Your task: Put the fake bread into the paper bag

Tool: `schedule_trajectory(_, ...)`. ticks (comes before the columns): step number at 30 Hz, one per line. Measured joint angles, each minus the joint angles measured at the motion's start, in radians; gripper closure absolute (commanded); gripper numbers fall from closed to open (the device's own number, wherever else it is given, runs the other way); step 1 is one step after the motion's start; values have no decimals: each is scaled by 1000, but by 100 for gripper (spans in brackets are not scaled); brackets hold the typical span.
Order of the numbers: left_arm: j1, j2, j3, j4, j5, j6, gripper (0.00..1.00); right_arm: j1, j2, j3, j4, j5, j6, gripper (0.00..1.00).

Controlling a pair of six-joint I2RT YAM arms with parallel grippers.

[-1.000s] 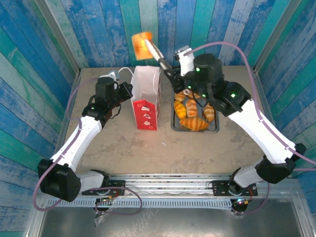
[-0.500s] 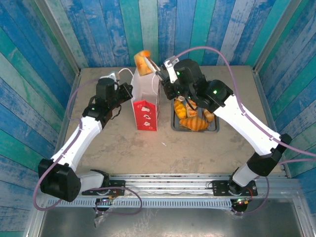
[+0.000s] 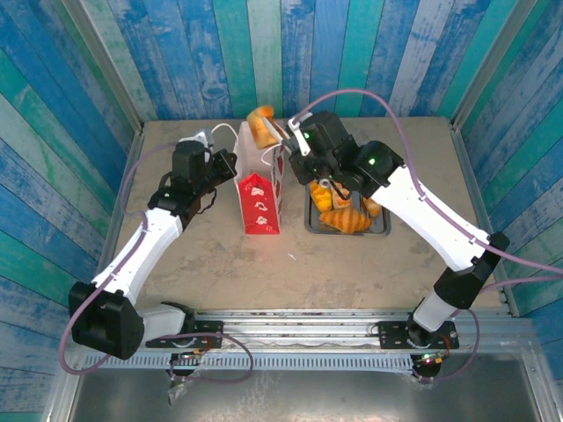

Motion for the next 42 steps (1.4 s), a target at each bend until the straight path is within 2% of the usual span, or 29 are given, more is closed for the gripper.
schedule_trajectory(10,0,0,0,0,18,0,100,0,24,155,-29,-10,-45,90)
schedule_trajectory(26,0,0,0,0,21,-8,100,0,124,156,-46,-34,-48,90)
schedule_trajectory(34,0,0,-1,0,14,-18,100,0,124,159,-156,-26,-64,90)
schedule_trajectory(37,0,0,-5,0,14,-19,100,0,123,161,-180,-14,-70,88)
schedule_trajectory(42,0,0,-6,1,14,-19,100,0,123,163,-211,0,-75,78)
